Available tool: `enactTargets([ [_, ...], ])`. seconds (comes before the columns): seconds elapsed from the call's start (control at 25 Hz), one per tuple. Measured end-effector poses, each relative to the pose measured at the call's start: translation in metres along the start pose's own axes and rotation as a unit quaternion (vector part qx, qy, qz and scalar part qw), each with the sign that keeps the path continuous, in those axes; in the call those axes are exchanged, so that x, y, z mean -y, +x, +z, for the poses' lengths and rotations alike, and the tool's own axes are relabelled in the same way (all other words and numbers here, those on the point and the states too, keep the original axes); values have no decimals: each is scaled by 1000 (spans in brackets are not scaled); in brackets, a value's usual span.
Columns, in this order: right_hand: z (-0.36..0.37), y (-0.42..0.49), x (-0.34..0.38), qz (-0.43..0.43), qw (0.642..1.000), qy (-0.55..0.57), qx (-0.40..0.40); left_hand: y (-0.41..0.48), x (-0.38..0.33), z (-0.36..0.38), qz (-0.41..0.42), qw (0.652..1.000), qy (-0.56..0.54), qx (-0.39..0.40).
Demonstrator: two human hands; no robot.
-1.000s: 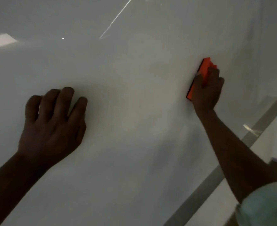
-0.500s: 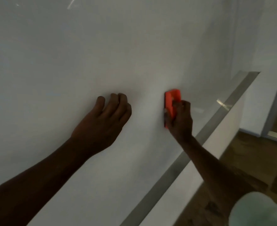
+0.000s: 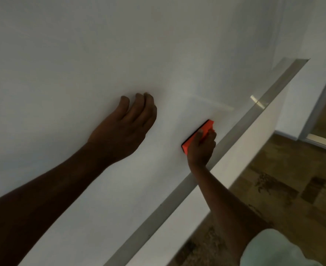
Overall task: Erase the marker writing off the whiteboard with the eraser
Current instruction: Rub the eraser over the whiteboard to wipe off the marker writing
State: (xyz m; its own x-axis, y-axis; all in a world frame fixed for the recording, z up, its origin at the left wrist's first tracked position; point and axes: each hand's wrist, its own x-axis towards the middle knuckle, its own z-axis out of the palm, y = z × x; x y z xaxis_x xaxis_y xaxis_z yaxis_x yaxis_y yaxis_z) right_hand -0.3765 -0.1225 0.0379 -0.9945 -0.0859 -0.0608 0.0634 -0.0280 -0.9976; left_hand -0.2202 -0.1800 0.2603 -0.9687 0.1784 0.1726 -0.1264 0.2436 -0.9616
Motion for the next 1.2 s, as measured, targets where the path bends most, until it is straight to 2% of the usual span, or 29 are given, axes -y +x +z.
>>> enactTargets([
  [0.32, -41, -59, -37, 7, 984, -29, 176, -7, -22, 10, -30, 997, -72, -8],
  [0.48, -53, -70, -58, 68, 966, -115, 221, -26, -65, 9, 5, 993, -118, 16],
  [0.64, -52, -68, -74, 65, 944, -204, 250, -50, -115, 9, 67, 987, -138, 53],
  [0.88, -53, -69, -87, 72, 923, -258, 275, -52, -131, 21, 73, 987, -130, 57],
  [1.0, -59, -73, -91, 71, 897, -321, 296, -54, -133, 20, 78, 987, -127, 59],
  [1.2, -64, -85, -103, 1, 864, -395, 314, -53, -134, 23, 65, 987, -137, 54],
])
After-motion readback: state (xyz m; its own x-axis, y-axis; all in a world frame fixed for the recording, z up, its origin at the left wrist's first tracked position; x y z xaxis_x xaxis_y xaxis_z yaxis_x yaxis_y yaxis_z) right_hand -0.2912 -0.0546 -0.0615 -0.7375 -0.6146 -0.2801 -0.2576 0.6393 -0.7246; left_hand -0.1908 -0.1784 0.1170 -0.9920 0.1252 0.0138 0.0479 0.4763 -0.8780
